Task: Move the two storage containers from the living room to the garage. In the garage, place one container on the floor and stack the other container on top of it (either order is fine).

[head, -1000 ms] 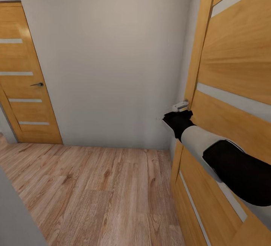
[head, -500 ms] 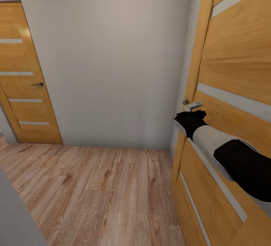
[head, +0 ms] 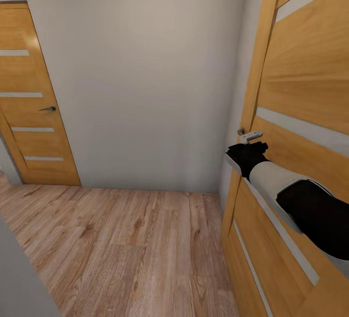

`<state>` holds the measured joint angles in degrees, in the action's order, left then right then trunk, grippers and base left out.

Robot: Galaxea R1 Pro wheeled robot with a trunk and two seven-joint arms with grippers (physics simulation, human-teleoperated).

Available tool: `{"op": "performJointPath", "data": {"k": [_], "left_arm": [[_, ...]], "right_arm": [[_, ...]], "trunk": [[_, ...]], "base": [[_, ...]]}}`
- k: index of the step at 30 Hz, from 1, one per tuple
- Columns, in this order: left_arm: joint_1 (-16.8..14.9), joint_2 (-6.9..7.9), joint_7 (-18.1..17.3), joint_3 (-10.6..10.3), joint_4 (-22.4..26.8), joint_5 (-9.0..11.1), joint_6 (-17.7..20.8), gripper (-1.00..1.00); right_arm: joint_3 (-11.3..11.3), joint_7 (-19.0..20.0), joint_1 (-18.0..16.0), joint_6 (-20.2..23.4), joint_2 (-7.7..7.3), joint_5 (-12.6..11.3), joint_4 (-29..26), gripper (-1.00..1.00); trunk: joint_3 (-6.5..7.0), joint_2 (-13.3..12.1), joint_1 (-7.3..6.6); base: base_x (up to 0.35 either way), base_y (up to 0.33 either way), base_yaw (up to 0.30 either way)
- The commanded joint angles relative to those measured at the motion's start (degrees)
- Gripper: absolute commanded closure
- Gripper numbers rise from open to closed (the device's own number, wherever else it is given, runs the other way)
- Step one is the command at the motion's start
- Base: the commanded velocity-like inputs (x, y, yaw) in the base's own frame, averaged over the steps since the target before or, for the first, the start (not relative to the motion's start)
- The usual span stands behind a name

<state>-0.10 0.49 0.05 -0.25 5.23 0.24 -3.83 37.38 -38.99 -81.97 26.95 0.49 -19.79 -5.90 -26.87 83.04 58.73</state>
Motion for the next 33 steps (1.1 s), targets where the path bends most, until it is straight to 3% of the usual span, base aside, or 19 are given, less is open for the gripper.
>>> {"op": "performJointPath", "data": {"k": [1, 5, 10, 18, 22, 24, 26, 27, 30, 33], "left_arm": [[0.01, -0.01, 0.01, -0.02, 0.04, 0.03, -0.13, -1.0], [0.01, -0.04, 0.03, -0.02, 0.04, 0.03, -0.13, -1.0], [0.01, -0.01, 0.03, -0.02, 0.04, 0.03, -0.15, -1.0], [0.01, -0.04, 0.03, -0.02, 0.04, 0.03, -0.15, -1.0], [0.01, -0.05, 0.03, -0.02, 0.04, 0.03, -0.14, -1.0], [0.01, -0.05, 0.03, -0.02, 0.04, 0.03, -0.13, -1.0], [0.01, -0.03, 0.03, -0.02, 0.04, 0.03, -0.12, -1.0], [0.01, -0.05, 0.02, -0.02, 0.04, 0.03, -0.13, -1.0], [0.01, -0.05, 0.03, -0.02, 0.04, 0.03, -0.12, -1.0], [0.01, -0.05, 0.03, -0.02, 0.04, 0.04, -0.12, -1.0]], "right_arm": [[0.11, -0.45, -0.03, 0.99, -0.39, 0.2, 0.01, -1.0], [0.07, -0.47, -0.1, 0.97, -1.84, 0.19, 0.01, -1.0], [0.07, -0.47, -0.12, 0.94, -2.54, 0.19, 0.01, -1.0], [0.07, -0.47, -0.1, 0.92, -2.57, 0.22, 0.01, -1.0], [0.07, -0.47, -0.1, 0.91, -1.68, 0.26, -0.04, -1.0], [0.07, -0.47, -0.1, 0.95, -0.8, 0.23, -0.06, -1.0], [0.07, -0.47, -0.11, 1.01, 1.21, 0.2, -0.07, -1.0], [0.07, -0.59, -0.09, 2.18, 5.57, 0.2, -0.07, -1.0], [-0.1, -0.67, -0.11, 2.82, 9.51, -0.02, -0.13, -1.0], [-0.31, -0.65, -0.1, 2.78, 9.51, -0.23, -0.19, -1.0]], "trunk": [[-0.06, 0.03, 0.0], [-0.06, 0.03, 0.0], [-0.06, 0.03, 0.0], [-0.06, 0.03, 0.0], [-0.06, 0.03, 0.0], [-0.06, 0.03, 0.0], [-0.06, 0.03, 0.0], [-0.06, 0.03, 0.0], [-0.06, 0.03, 0.0], [-0.06, 0.03, 0.0]], "base": [[0.0, 0.0, 0.0], [0.0, 0.0, 0.0], [0.0, 0.0, 0.0], [0.0, 0.0, 0.0], [0.0, 0.0, 0.0], [0.0, 0.0, 0.0], [0.0, 0.0, 0.0], [0.0, 0.0, 0.0], [0.0, 0.0, 0.0], [0.0, 0.0, 0.0]]}}
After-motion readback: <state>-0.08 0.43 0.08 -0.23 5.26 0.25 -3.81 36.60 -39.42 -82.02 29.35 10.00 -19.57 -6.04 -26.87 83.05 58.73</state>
